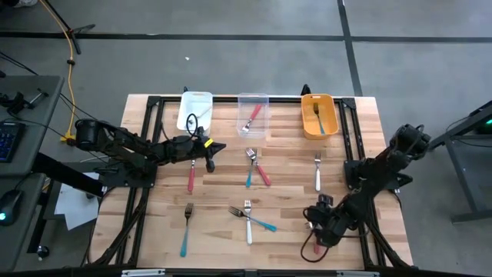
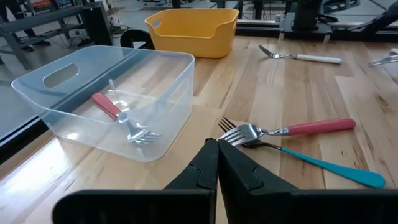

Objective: Sort silverware by color (type)
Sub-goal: Put the bottom right white fork into the white bin

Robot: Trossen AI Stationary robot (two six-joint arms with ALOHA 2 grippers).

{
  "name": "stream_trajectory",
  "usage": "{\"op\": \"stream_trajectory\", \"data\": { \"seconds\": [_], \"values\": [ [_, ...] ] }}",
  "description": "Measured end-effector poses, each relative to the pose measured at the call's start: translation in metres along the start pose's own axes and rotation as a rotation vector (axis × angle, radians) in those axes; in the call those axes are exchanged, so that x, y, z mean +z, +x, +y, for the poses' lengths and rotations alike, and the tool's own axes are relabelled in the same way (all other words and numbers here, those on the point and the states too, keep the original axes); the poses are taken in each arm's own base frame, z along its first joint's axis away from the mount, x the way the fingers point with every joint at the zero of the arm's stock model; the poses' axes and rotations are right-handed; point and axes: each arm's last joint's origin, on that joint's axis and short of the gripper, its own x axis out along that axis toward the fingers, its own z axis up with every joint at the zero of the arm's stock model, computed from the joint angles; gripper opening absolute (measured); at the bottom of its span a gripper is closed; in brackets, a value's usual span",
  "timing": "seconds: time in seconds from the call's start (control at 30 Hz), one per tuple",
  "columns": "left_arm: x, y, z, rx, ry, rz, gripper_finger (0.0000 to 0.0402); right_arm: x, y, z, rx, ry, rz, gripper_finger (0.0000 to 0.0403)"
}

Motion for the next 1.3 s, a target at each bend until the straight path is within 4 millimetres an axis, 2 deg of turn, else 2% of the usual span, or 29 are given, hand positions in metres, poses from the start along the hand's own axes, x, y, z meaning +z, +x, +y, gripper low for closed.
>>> {"op": "stream_trajectory", "data": {
  "seconds": [0.17, 0.43, 0.53, 0.7, 0.97, 1.3],
  "values": [
    [0.0, 0.0, 0.0, 0.0, 0.001, 0.001, 0.0, -0.001, 0.003, 0.001, -0.04, -0.023, -0.049, 0.0273],
    [0.0, 0.0, 0.0, 0.0, 0.001, 0.003, 0.0, 0.001, 0.03, 0.004, -0.035, -0.097, -0.006, 0.0271],
    [0.0, 0.0, 0.0, 0.0, 0.001, 0.003, 0.0, 0.004, 0.034, 0.002, -0.051, -0.107, -0.002, 0.0262],
    [0.0, 0.0, 0.0, 0.0, 0.001, 0.004, 0.0, 0.009, 0.035, -0.003, -0.068, -0.106, 0.007, 0.0216],
    [0.0, 0.0, 0.0, 0.0, 0.001, 0.004, 0.0, 0.015, 0.036, -0.006, -0.057, -0.123, 0.023, 0.0087],
    [0.0, 0.0, 0.0, 0.0, -0.009, 0.004, 0.0, 0.016, 0.036, -0.007, -0.056, -0.13, 0.019, 0.0088]
  ]
}}
